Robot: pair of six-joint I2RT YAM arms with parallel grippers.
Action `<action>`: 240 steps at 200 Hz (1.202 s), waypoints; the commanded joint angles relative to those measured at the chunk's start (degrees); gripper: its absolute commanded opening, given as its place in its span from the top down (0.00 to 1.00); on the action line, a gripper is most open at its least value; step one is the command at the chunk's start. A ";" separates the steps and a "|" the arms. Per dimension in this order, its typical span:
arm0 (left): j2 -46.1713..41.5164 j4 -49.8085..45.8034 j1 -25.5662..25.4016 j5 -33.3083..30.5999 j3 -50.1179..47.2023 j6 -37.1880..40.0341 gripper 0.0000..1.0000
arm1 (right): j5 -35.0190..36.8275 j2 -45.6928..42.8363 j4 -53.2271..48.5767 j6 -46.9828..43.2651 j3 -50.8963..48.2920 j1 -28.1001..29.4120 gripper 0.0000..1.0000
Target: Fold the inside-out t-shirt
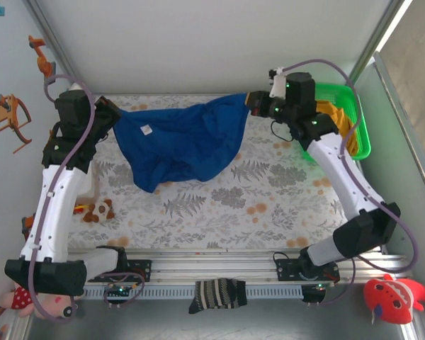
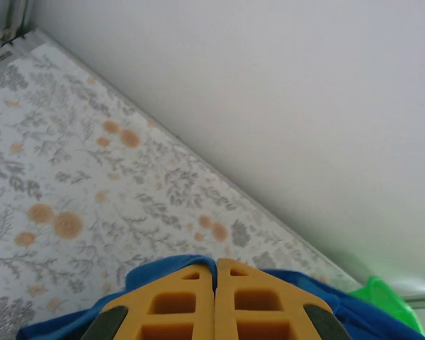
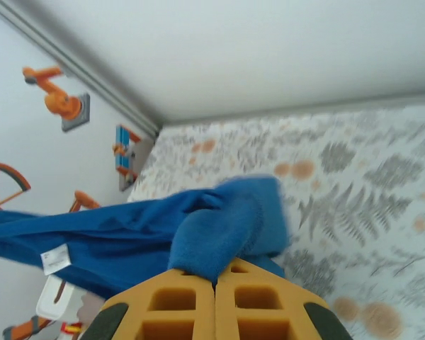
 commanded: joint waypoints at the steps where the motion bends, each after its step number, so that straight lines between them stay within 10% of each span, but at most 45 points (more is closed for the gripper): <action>1: -0.16 -3.02 0.50 2.72 -0.01 -1.62 1.00 | 2.41 -0.56 -8.94 -5.46 1.21 -0.91 1.00; 101: -5.50 -2.82 4.80 4.43 -4.47 -2.06 1.00 | 4.38 -12.33 -10.43 -6.28 -5.48 -11.94 1.00; 198: 2.80 0.11 9.22 11.95 13.57 -6.06 1.00 | -6.75 -11.74 -7.69 0.01 1.87 -19.37 1.00; 240: 1.58 2.76 8.87 14.22 -2.42 -6.31 1.00 | -5.83 -7.71 -0.21 1.71 -15.39 -19.38 1.00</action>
